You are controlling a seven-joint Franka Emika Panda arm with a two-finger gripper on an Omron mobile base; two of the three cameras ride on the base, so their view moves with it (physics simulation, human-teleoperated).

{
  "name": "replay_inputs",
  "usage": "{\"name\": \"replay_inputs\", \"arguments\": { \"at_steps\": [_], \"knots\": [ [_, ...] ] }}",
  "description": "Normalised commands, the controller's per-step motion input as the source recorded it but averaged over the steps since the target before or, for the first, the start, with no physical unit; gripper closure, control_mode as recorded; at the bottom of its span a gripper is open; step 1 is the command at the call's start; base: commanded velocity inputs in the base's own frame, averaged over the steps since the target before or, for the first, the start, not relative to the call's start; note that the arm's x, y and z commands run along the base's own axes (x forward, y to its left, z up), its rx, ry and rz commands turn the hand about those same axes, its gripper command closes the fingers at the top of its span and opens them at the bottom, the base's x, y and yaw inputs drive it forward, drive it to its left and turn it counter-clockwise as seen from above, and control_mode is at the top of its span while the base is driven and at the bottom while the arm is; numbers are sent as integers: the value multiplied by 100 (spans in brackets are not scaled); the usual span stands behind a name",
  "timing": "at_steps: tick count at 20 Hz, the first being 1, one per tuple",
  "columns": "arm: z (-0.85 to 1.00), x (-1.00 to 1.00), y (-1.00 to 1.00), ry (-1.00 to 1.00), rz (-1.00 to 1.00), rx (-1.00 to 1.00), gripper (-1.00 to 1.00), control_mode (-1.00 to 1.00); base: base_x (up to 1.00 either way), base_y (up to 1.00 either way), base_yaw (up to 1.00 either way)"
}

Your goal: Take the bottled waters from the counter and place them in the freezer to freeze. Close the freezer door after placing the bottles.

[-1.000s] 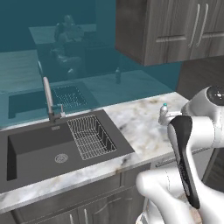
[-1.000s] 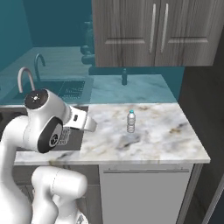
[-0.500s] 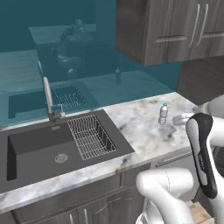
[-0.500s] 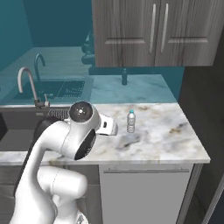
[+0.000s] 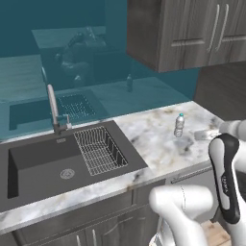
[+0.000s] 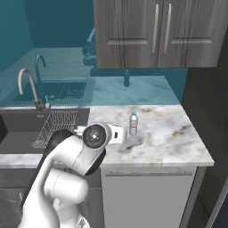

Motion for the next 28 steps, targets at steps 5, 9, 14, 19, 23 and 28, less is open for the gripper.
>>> {"name": "replay_inputs", "arguments": {
  "at_steps": [5, 9, 14, 19, 23, 28],
  "knots": [
    [-15, 37, -19, -20, 1, 0, -100, -100, 0, 0, 0],
    [-23, 42, -34, -13, 6, 0, -100, -100, 0, 0, 0],
    [-18, 27, -36, -13, 9, 0, -100, -100, 0, 0, 0],
    [-1, 19, -15, -2, 3, -2, -100, -100, 0, 0, 0],
    [0, 28, -7, 1, 10, 0, -100, -100, 0, 0, 0],
    [0, 41, -8, 5, 8, 0, -100, -100, 0, 0, 0]
  ]
}}
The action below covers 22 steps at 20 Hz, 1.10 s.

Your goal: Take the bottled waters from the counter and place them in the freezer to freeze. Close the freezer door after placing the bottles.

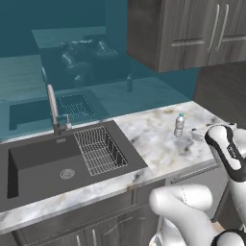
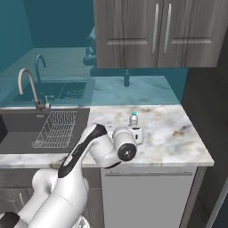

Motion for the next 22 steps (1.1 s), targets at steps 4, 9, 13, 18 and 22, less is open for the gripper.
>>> {"name": "replay_inputs", "arguments": {
  "at_steps": [4, 9, 13, 18, 22],
  "knots": [
    [-10, 24, -28, -1, 6, 0, -100, -100, 0, 0, 0],
    [-29, 26, -36, -11, 10, 0, -100, -100, 0, 0, 0],
    [-14, 46, -20, 2, 9, 0, -100, -100, 0, 0, 0],
    [-6, 46, -18, 2, 12, 0, -100, -100, 0, 0, 0],
    [-4, 28, -16, 1, 12, -1, -100, -100, 0, 0, 0]
  ]
}}
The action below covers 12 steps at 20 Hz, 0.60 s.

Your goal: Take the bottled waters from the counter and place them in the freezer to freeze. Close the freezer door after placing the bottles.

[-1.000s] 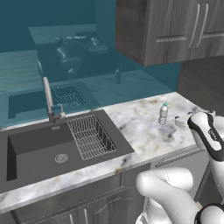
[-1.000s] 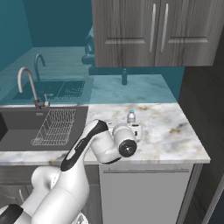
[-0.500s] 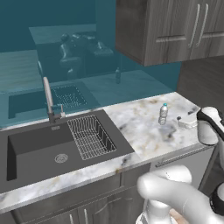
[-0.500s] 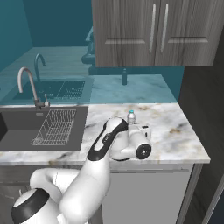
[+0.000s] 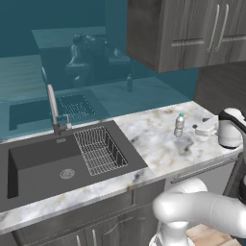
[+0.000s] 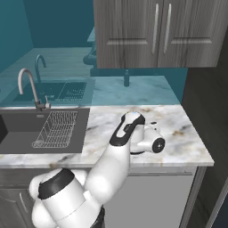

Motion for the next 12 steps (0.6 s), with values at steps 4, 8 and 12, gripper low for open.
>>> {"name": "replay_inputs", "arguments": {
  "at_steps": [4, 8, 12],
  "knots": [
    [-22, 7, -2, 0, 8, -1, -100, -100, 0, 0, 0],
    [-39, 0, 0, 0, 5, -3, -100, -100, 0, 0, 0],
    [-36, 1, 1, 0, 3, -4, -100, -100, 0, 0, 0]
  ]
}}
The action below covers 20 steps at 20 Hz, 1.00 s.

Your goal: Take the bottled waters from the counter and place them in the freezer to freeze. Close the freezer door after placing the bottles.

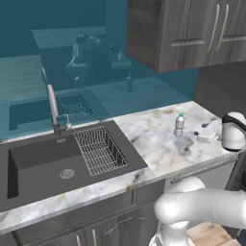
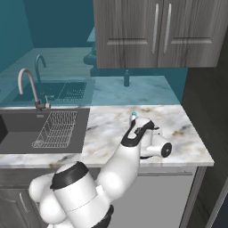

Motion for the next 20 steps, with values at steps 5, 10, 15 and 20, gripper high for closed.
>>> {"name": "replay_inputs", "arguments": {
  "at_steps": [5, 10, 15, 20],
  "knots": [
    [-15, 14, 0, 0, 0, -2, -100, -100, 0, 0, 0],
    [0, 27, 0, 1, 0, 0, -100, -100, 0, 0, 0],
    [0, 34, 5, 5, 0, 0, -100, -100, 0, 0, 0],
    [0, 26, 1, 1, 0, 0, -100, -100, 0, 0, 0]
  ]
}}
